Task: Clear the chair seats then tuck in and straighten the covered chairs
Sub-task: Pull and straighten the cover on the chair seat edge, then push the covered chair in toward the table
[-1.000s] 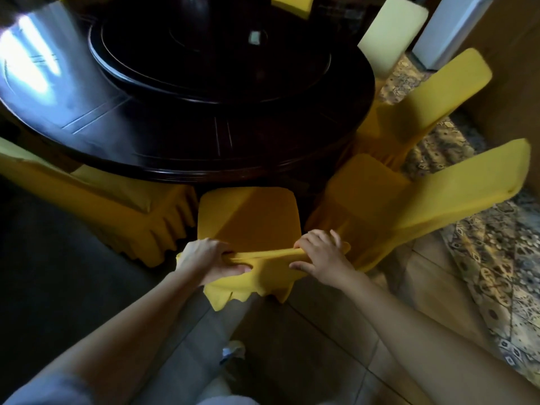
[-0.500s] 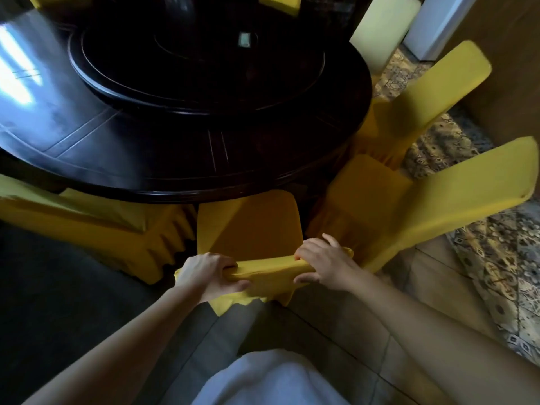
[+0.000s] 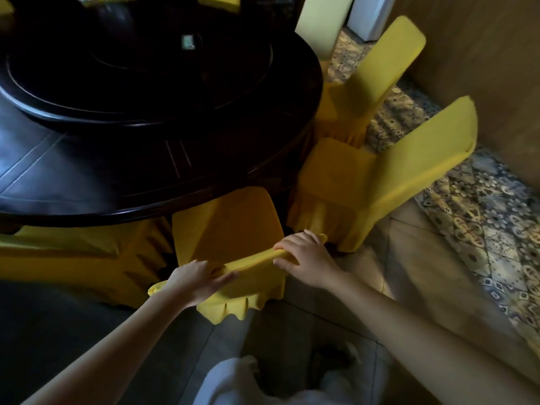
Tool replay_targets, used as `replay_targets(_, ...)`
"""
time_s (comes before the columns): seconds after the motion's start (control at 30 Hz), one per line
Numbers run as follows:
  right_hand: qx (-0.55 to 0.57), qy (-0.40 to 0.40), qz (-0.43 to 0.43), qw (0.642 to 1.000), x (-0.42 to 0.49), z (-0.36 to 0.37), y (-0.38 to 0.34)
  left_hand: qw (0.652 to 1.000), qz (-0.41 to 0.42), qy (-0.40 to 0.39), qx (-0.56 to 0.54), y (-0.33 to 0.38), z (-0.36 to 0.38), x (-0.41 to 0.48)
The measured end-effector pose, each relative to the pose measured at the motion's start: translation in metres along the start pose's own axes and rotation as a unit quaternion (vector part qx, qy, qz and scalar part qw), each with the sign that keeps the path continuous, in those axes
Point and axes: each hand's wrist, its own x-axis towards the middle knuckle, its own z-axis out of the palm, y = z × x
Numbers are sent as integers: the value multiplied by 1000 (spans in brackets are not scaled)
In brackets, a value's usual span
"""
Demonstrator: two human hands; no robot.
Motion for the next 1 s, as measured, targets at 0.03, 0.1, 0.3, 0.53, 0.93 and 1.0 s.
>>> replay_targets(0.03, 33, 6, 5, 999, -2, -2, 1, 1000, 7, 2, -20, 9, 0, 1)
replay_targets(0.1, 95, 15, 5, 995, -6, -7, 4, 997, 54, 28, -48, 32, 2, 5)
replay_targets(0.3, 143, 41, 21, 989, -34, -36, 53, 976, 178, 105, -64, 120, 0, 30)
replay_targets(0.53, 98, 53, 162, 980, -95, -82, 161, 976, 199, 83, 14, 237, 8, 107)
replay_targets(0.93, 10, 124, 323, 938, -239, -164, 334, 938, 323, 61, 108, 493, 53, 203)
replay_targets(1.0, 4, 140, 341, 930, -255, -172, 357, 934, 338, 55, 107, 524, 55, 213)
